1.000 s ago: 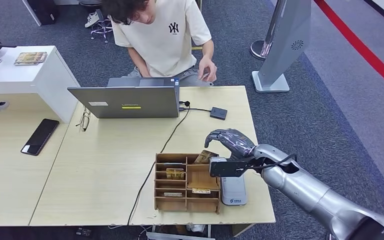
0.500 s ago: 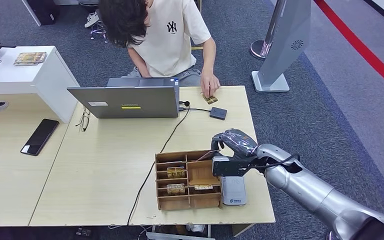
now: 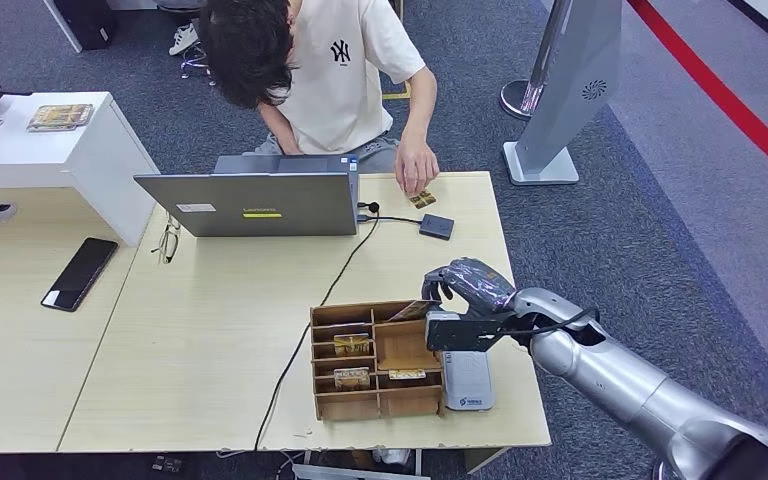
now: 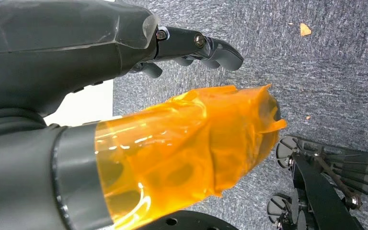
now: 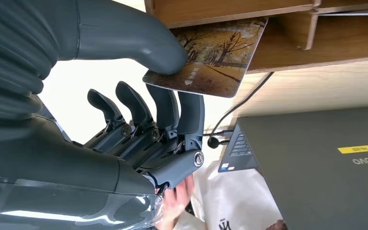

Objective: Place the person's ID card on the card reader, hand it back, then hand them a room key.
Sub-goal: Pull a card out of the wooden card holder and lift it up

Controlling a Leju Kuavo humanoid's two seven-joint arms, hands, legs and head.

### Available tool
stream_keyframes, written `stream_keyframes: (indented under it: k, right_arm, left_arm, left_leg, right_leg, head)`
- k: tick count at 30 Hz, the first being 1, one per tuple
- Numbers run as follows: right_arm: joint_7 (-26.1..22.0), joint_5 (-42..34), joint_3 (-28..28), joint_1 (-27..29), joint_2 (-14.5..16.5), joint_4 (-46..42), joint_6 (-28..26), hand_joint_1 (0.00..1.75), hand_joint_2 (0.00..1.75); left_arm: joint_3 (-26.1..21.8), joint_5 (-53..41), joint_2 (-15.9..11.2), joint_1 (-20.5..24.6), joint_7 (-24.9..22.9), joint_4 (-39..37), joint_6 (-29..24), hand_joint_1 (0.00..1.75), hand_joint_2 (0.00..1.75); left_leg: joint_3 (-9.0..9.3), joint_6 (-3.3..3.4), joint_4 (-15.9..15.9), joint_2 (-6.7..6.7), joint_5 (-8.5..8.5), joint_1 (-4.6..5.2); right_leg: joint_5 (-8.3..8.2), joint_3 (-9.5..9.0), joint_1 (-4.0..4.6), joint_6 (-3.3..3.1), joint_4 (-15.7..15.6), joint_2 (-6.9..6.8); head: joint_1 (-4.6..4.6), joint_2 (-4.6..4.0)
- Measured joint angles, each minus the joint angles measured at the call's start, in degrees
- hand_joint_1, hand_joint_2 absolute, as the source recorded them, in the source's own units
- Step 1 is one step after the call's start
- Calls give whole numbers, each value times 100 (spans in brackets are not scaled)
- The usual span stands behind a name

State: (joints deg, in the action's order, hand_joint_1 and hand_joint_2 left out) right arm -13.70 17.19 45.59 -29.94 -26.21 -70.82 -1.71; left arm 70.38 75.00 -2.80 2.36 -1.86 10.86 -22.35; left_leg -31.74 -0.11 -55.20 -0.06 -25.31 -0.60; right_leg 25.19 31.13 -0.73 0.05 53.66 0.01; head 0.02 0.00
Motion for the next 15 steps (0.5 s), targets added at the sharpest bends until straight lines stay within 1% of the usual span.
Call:
stream_keyframes:
  k: [4, 5, 8, 10, 15]
  right_arm:
    - [-16, -37, -4, 0, 0, 0, 15, 161, 175]
    - [-41, -97, -15, -1, 0, 1, 38, 164, 175]
    - [-235, -537, -148, -50, -3, 20, 208, 173, 175]
    - [-338, -764, -246, -100, -12, 36, 290, 173, 175]
    - [-443, -994, -421, -171, -53, 62, 359, 174, 175]
  left_arm:
    - [0, -1, 0, 0, 0, 0, -1, 0, 0]
    - [0, -1, 0, 0, 1, 0, -1, 0, 0]
    - [0, 4, 0, -2, 21, 0, -16, 0, 0]
    - [0, 12, 0, -6, 43, 0, -30, 0, 0]
    - [0, 23, 0, -16, 61, 0, -42, 0, 0]
  left_leg:
    - [0, 0, 0, 0, 0, 0]
    - [0, 0, 0, 0, 0, 0]
    - [0, 0, 0, 0, 0, 0]
    - [0, 0, 0, 0, 0, 0]
    - [0, 0, 0, 0, 0, 1]
  right_leg:
    - [0, 0, 0, 0, 0, 0]
    - [0, 0, 0, 0, 0, 0]
    - [0, 0, 0, 0, 0, 0]
    - [0, 0, 0, 0, 0, 0]
    - [0, 0, 0, 0, 0, 0]
  head:
    - [-1, 0]
    - [-1, 0]
    - [-1, 0]
    - [-1, 0]
    - [0, 0]
